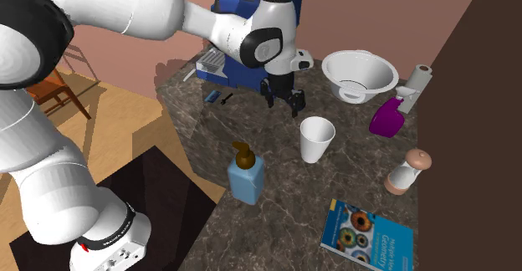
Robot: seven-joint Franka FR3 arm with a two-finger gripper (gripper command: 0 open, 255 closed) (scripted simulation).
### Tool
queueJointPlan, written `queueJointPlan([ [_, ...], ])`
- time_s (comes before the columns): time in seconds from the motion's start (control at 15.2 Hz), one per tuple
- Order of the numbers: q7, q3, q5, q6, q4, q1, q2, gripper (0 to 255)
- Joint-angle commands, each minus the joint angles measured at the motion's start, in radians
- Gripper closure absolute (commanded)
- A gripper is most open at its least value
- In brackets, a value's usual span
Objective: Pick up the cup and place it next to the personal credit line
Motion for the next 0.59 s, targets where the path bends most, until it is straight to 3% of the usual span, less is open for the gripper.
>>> queueJointPlan([
  [0.0,-0.01,-0.009,-0.006,0.022,0.052,-0.01,0.071,0],
  [0.26,-0.026,-0.023,-0.012,0.048,0.177,-0.03,0.215,0],
  [0.53,-0.028,-0.025,-0.011,0.082,0.183,-0.035,0.254,0],
])
